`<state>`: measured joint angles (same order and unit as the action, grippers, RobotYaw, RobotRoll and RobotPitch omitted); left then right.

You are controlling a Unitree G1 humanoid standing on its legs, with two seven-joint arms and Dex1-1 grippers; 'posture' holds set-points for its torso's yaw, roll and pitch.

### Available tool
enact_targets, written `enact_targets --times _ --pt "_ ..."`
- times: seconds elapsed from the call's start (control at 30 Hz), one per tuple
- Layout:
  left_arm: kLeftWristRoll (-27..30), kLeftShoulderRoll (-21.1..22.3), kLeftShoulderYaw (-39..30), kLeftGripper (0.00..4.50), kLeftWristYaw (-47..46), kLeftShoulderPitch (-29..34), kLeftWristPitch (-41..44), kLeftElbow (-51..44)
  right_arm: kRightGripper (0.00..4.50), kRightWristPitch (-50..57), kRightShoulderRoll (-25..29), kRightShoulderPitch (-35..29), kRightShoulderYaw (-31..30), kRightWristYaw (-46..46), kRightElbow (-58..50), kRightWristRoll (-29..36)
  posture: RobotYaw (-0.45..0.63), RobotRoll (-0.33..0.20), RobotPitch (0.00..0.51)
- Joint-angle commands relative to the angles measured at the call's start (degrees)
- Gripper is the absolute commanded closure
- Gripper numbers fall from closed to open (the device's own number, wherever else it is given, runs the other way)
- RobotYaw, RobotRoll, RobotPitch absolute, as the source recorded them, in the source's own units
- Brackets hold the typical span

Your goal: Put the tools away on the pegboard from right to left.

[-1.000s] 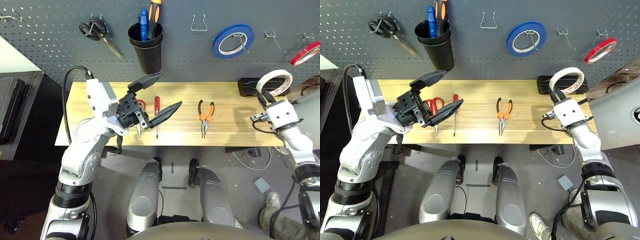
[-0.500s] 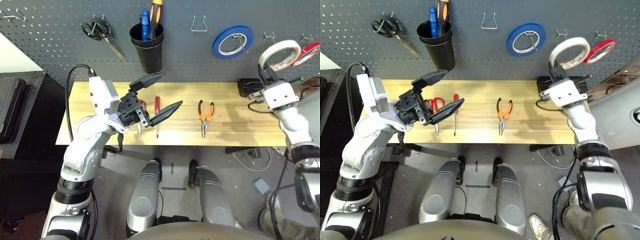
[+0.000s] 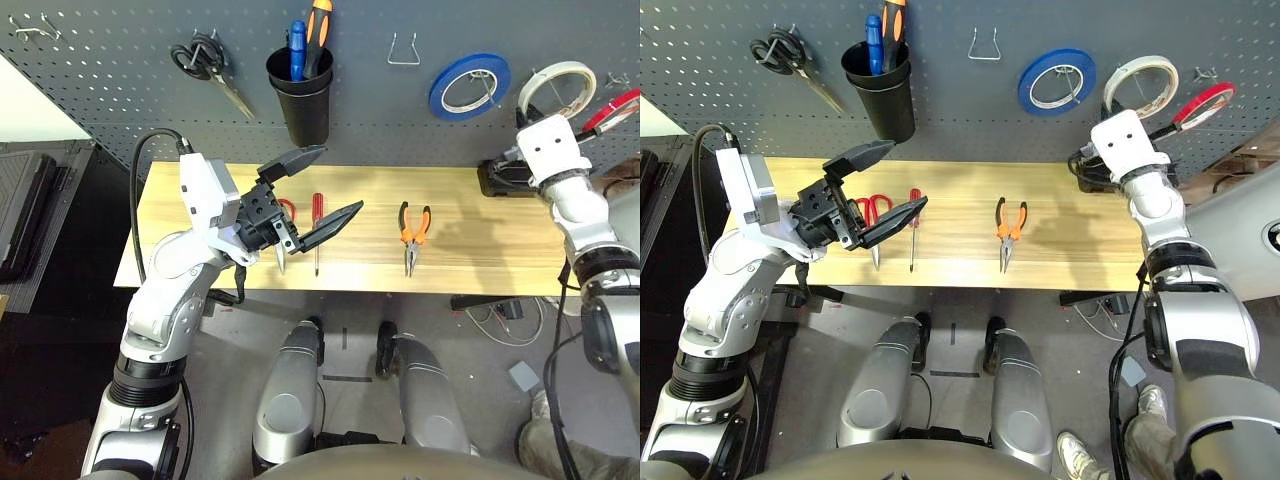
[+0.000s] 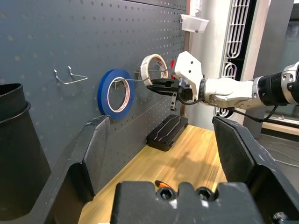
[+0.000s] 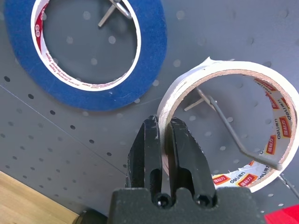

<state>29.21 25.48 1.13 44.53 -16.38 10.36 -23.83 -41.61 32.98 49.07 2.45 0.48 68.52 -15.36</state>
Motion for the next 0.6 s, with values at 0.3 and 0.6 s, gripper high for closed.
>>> enact_targets --times 0.3,0.6 --pt "-1.4 0.7 1.2 0.00 0.7 2.1 -0.2 -0.4 0.02 -14.6 -0.3 -15.1 1.2 -0.1 -2.1 3.7 0.32 0.000 0.264" --pt "-8.3 8.5 4.5 0.00 5.0 4.9 0.4 3.0 0.02 -6.8 -4.9 -26.8 1.4 10.9 -13.8 12.7 0.29 0.000 0.280"
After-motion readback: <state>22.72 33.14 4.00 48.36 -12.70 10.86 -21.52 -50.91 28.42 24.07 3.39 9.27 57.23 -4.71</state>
